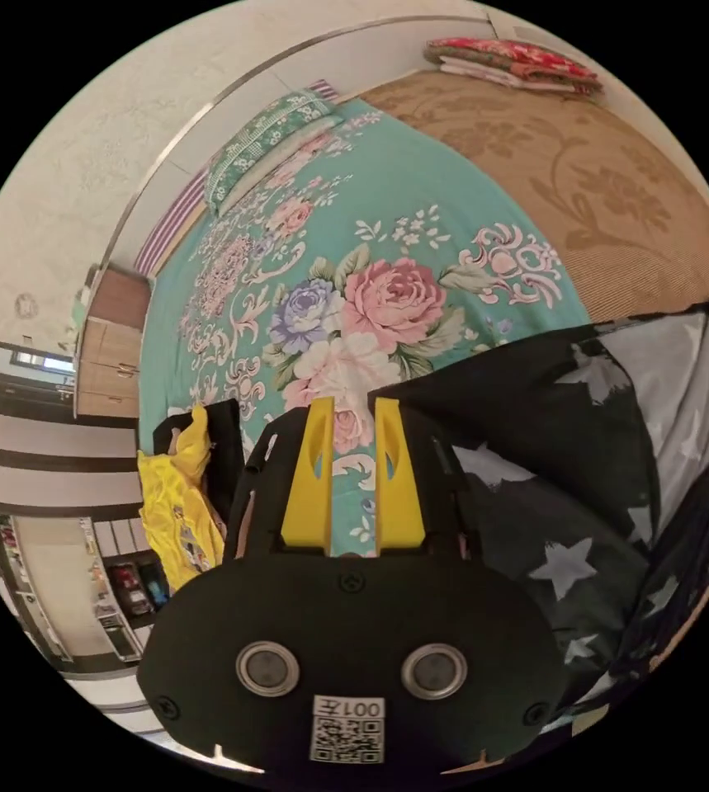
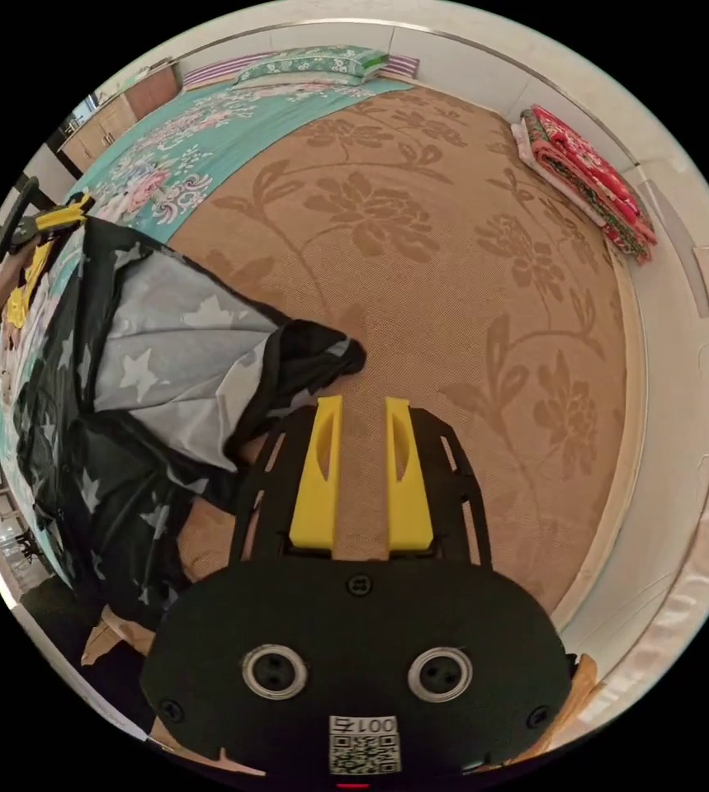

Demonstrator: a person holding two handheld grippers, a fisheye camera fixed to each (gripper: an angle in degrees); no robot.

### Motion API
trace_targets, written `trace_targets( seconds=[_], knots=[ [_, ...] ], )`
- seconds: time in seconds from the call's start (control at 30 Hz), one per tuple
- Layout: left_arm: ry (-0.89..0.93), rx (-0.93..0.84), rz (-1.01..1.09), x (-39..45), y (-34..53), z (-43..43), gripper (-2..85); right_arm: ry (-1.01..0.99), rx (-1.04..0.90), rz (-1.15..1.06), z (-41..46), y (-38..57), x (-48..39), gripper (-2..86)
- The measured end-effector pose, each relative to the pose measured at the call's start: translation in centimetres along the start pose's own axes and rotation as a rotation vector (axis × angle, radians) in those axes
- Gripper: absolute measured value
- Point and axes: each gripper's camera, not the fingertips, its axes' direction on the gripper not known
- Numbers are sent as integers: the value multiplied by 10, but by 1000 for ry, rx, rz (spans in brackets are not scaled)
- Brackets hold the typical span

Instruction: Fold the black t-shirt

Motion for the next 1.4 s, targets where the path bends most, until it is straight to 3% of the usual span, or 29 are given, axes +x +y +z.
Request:
trace_targets(
  seconds=[0.1,0.17,0.27,0.43,0.57,0.7,0.8,0.93,1.0,1.13,1.23,1.4],
  knots=[
    [191,75,29,-5,36,-17,39,-283,16,-19,4,32,-6,108],
    [438,128,165,24,72,-31,32,-375,-5,-15,17,47,-12,116],
    [595,122,319,79,120,-38,20,-361,-87,-3,47,59,-23,113],
    [659,2,433,157,190,-18,14,-205,-82,94,64,67,-30,45],
    [660,-56,468,199,239,-2,17,-384,-108,103,62,71,-21,25],
    [534,-34,502,214,266,4,8,-776,97,131,25,56,2,17],
    [511,-22,504,217,280,13,6,-918,248,154,22,14,13,17],
    [572,-38,427,212,293,30,6,-860,187,96,54,-58,-11,22],
    [599,-39,393,209,298,39,5,-684,57,50,93,-91,-41,34],
    [672,-45,339,203,307,60,4,-724,11,19,132,-96,-63,71],
    [711,-33,327,203,317,72,5,-715,156,5,117,-61,-57,83],
    [687,-33,289,197,340,88,0,-434,228,-25,78,83,-57,78]
  ],
)
